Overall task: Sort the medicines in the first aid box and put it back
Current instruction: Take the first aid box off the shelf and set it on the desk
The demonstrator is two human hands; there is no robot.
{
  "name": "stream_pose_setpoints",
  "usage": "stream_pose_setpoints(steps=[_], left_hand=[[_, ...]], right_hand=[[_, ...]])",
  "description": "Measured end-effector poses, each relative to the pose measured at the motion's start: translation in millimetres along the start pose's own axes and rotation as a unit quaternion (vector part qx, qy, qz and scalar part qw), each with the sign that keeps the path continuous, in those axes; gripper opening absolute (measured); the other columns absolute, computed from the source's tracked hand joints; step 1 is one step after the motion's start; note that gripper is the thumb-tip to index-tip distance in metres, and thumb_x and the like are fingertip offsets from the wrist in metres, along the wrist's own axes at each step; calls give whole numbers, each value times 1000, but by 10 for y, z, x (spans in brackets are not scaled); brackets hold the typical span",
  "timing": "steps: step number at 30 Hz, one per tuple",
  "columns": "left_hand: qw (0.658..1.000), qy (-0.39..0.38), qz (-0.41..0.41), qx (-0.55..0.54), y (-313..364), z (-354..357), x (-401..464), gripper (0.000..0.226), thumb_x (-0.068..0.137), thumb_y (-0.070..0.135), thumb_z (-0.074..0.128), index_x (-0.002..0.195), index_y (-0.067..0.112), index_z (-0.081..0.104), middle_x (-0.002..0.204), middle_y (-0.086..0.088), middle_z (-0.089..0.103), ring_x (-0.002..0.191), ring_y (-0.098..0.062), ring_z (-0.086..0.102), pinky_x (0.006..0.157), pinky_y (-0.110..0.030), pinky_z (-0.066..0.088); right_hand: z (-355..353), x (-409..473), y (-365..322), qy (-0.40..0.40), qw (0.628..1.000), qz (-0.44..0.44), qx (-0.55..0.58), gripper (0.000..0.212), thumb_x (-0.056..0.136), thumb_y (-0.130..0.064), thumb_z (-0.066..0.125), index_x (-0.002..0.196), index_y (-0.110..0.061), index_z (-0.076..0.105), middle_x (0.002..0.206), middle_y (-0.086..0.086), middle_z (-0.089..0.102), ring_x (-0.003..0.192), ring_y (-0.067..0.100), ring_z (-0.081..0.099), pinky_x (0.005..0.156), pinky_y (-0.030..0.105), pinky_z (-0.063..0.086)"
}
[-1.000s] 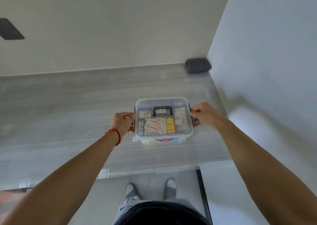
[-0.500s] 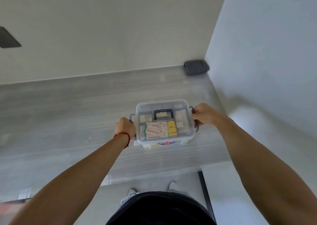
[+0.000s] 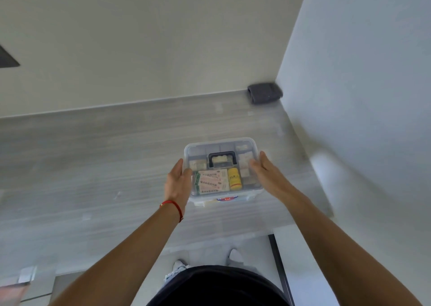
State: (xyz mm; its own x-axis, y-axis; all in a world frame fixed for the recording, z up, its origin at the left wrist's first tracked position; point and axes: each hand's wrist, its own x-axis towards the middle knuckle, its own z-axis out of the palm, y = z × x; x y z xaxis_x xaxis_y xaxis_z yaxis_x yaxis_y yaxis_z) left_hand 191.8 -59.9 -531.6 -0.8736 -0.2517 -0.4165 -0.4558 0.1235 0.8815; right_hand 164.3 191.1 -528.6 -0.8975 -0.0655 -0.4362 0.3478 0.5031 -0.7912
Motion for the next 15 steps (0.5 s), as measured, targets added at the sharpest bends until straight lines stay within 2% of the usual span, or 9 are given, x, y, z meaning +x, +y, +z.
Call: stream_pose_setpoints(steps=[2,5,7,8,10,11,12,14,15], left_hand=[[1000,3,-9,-11,1,3,-13,28,85,15,43,104,17,63,95,-3,73,91,-25,71,74,-40,56],[999,-6,23,-38,112,-47,-11,29,78,7,42,85,26,64,75,10,69,73,-12,67,56,-25,50],[998,-13,46,-50,286,-88,44,36,74,-1,41,82,26,64,67,14,66,60,-3,62,50,-17,46],[997,-13,55,-52,381,-114,99,38,73,-4,41,83,24,65,65,15,65,56,-1,60,48,-14,45],[996,-12,65,-53,565,-159,274,40,74,-10,42,90,18,66,63,17,66,53,2,57,47,-11,43],[997,-7,63,-51,654,-181,381,41,74,-13,42,92,16,66,62,17,65,50,2,56,46,-10,42],[997,0,58,-45,737,-198,491,42,75,-15,42,92,15,67,62,17,65,50,1,55,45,-10,41],[998,11,53,-32,879,-218,746,46,78,-18,42,91,19,67,76,11,67,62,-7,57,49,-11,43],[998,18,45,-32,935,-225,882,48,80,-19,44,95,21,67,87,8,67,73,-12,58,57,-13,47]], right_hand=[[34,-28,-58,12,999,15,39,32,102,-48,42,123,-24,48,116,-1,60,100,11,60,82,34,47],[-52,-42,-158,29,997,25,62,44,97,-49,45,137,-33,48,129,-16,51,118,8,49,85,26,36],[-189,33,-282,49,998,5,49,47,92,-50,46,137,-39,49,134,-22,52,132,8,48,90,20,36],[-260,79,-380,52,998,-11,33,52,89,-52,44,139,-38,49,142,-21,53,139,12,46,98,23,37],[-393,203,-612,57,998,-31,6,55,85,-55,42,136,-36,49,146,-17,49,146,18,41,115,39,34],[-437,280,-722,59,997,-39,-1,46,84,-55,43,127,-39,50,138,-18,51,144,17,44,117,46,35],[-463,354,-823,59,997,-47,0,36,83,-52,45,117,-44,54,128,-23,56,135,9,52,111,49,41],[-474,573,-1000,53,996,-63,30,21,83,-40,50,91,-57,61,91,-36,62,92,-12,61,86,37,48],[-467,701,-1053,54,995,-65,49,18,83,-35,53,81,-52,58,80,-30,58,80,-8,57,81,32,46]])
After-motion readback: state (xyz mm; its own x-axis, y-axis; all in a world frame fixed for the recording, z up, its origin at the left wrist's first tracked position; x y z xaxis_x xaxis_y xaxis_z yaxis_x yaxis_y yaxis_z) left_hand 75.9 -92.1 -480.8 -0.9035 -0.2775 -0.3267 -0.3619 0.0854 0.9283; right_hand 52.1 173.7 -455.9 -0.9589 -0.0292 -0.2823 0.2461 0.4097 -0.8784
